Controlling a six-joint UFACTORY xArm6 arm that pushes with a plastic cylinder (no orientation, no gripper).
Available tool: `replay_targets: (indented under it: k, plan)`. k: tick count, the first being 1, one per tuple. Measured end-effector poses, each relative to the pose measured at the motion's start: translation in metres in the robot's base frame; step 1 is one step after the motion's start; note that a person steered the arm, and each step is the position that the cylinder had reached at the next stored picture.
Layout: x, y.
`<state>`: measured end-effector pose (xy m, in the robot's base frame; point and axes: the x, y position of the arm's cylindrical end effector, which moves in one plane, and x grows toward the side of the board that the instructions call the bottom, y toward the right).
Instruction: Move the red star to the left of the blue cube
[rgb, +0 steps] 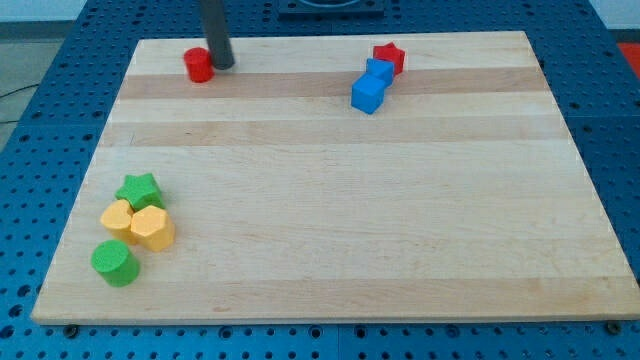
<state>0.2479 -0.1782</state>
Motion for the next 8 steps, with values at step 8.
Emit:
replay_targets:
  k: [8]
  plan:
    - [0.067, 0.216]
